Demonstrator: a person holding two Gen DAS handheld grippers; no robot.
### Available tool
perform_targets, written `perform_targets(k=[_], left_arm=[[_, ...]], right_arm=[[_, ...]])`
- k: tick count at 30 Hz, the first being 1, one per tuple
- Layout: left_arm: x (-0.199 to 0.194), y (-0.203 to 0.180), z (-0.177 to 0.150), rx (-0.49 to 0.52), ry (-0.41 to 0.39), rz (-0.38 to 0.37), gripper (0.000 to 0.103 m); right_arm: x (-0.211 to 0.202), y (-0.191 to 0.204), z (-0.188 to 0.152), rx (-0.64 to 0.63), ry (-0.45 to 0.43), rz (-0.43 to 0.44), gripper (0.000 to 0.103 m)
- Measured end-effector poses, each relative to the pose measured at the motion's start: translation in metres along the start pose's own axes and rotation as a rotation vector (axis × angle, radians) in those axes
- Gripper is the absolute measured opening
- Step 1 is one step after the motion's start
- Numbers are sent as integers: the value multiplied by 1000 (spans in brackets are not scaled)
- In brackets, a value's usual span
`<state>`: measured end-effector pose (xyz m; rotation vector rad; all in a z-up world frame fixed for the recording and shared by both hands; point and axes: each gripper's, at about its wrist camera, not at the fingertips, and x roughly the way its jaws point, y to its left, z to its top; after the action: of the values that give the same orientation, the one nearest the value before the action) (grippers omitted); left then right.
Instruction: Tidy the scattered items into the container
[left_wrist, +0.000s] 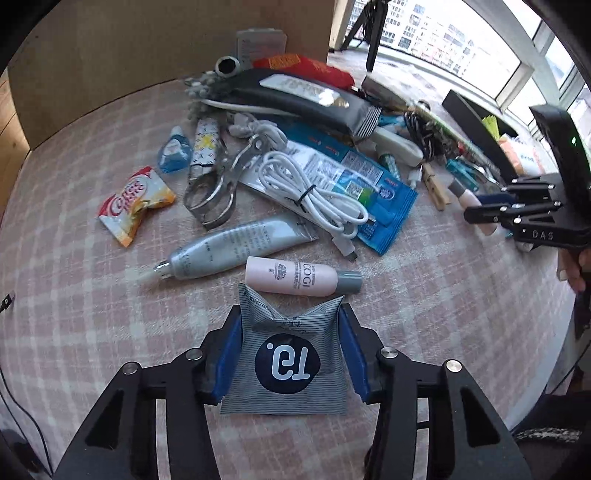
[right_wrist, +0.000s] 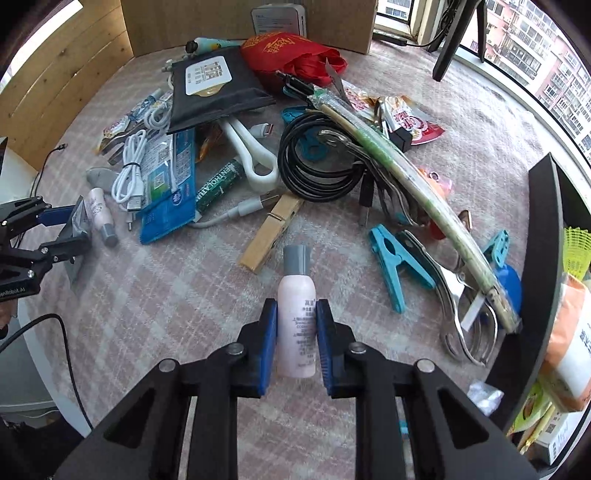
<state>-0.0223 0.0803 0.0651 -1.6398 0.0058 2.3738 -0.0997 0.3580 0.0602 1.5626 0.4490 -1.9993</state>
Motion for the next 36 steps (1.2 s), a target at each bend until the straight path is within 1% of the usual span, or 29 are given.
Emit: perform_targets(k=[2, 4, 7, 10, 12, 15, 16, 20, 21, 24, 26, 28, 33, 36], left_arm=[[-13, 1, -1, -13, -22, 3, 47], [-22, 14, 4, -17, -47, -4, 47], [-39, 16, 15, 3, -79, -14, 47], [-41, -10, 35, 36, -112, -40, 47], [-39, -34, 51, 66, -133, -74, 47], [-31, -75, 82, 126, -161, -114, 47], [-30, -88, 91, 147, -168, -129, 47], [-23, -144, 131, 240, -194, -178, 47], [-21, -158, 142, 256, -200, -194, 47], [-15, -198, 173, 292, -216, -243, 47], [-8, -226, 193, 318, -225, -258, 47], [-3, -254, 212, 342, -225, -281, 47], [4, -322, 246, 442, -244, -312, 47], [5, -357, 261, 485, -250, -352, 48]], right_arm=[[-10, -5, -4, 10, -17, 8, 20], [-23, -11, -7, 24, -41, 17, 20], [-45, -25, -14, 46, -78, 21, 20], [-67, -47, -22, 77, -110, 10, 20], [-82, -64, -24, 98, -129, -11, 20], [-101, -68, -41, 143, -155, -54, 20], [-103, -74, -38, 161, -161, -67, 20], [-116, -117, -39, 240, -174, -134, 20], [-118, -130, -46, 261, -179, -149, 20], [-135, -173, -59, 331, -190, -182, 20], [-133, -198, -60, 379, -193, -195, 20], [-135, -221, -62, 413, -192, -233, 20], [-138, -265, -69, 480, -187, -289, 20], [-143, -285, -76, 513, -185, -313, 20]])
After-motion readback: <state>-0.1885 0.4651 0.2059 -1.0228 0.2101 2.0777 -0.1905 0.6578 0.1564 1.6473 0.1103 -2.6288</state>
